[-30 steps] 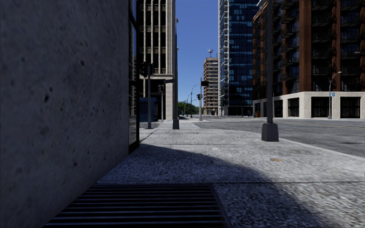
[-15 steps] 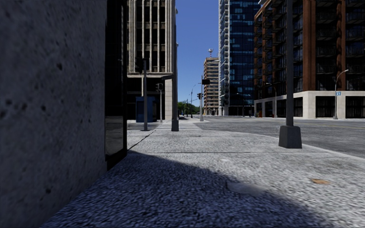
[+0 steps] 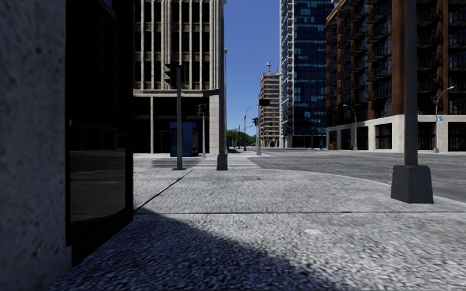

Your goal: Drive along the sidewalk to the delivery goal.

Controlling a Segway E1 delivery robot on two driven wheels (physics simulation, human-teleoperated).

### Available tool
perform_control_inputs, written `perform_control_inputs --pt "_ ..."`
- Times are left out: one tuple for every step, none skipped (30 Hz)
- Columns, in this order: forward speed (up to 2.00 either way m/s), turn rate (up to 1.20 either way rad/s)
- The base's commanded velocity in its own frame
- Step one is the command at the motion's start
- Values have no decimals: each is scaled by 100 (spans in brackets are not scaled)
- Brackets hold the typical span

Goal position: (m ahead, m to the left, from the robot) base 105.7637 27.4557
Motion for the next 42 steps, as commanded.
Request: perform_control_inputs --pt "200 0" --pt "200 0" --pt "200 0" --pt "200 0" --pt "200 1" --pt "200 1" --pt "200 7" --pt "200 11" --pt "200 12" --pt "200 12" --pt "200 13" --pt "200 13" --pt "200 14" --pt "200 14" --pt "200 15" --pt "200 15" --pt "200 17" --pt "200 17" --pt "200 21" --pt "200 24" --pt "200 31" --pt "200 31" --pt "200 34" --pt "200 36" --pt "200 37" --pt "200 37" --pt "200 37" --pt "200 39" --pt "200 43" --pt "200 47" --pt "200 47" --pt "200 50" --pt "200 50" --pt "200 50" --pt "200 50" --pt "200 50" --pt "200 50" --pt "200 50" --pt "200 50" --pt "200 50" --pt "200 50" --pt "200 50"
